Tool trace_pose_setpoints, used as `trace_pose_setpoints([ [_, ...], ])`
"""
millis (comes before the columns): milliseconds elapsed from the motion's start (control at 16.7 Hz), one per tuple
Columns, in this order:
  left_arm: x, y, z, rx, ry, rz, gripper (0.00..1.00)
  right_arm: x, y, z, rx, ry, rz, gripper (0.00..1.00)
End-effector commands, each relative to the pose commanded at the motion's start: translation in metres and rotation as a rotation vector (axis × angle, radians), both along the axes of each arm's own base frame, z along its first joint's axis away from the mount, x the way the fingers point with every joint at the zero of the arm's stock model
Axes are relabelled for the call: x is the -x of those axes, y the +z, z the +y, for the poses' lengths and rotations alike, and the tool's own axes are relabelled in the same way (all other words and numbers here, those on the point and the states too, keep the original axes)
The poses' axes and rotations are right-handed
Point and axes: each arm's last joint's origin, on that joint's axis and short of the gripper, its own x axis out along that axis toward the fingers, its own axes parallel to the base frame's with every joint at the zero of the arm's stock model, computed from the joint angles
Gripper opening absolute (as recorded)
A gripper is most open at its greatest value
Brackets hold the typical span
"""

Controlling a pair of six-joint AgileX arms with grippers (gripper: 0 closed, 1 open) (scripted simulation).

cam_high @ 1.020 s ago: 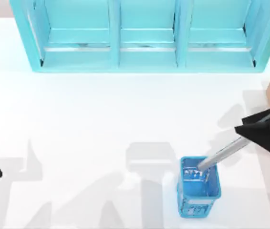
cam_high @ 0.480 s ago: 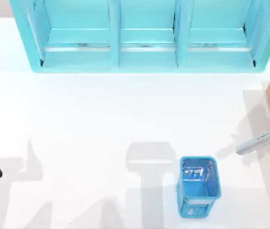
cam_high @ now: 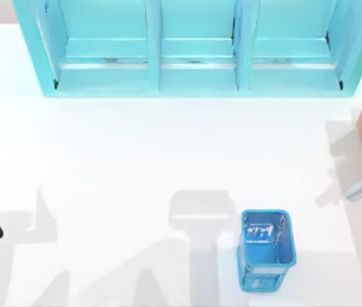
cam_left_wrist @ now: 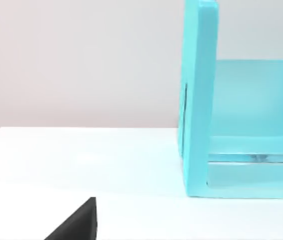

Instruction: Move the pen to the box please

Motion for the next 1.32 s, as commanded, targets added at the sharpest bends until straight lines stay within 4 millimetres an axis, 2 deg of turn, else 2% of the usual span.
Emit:
trace_pose_setpoints([
  [300, 0.000, 0.000, 0.000, 0.000, 0.000, 0.000, 1.00, -0.020, 0.061, -0.033, 0.275, -0.277, -0.004, 0.00],
  [480, 0.000, 0.000, 0.000, 0.000, 0.000, 0.000, 1.00, -0.031, 0.070, -0.050, 0.376, -0.372, 0.101, 0.00],
  [600, 0.000, 0.000, 0.000, 0.000, 0.000, 0.000, 1.00, -0.035, 0.070, -0.056, 0.401, -0.395, 0.147, 0.00],
  [960, 0.000, 0.000, 0.000, 0.000, 0.000, 0.000, 1.00, -0.037, 0.065, -0.056, 0.399, -0.394, 0.152, 0.00],
  [1320, 0.000, 0.000, 0.000, 0.000, 0.000, 0.000, 1.00, -0.048, 0.014, -0.056, 0.400, -0.398, 0.154, 0.00],
])
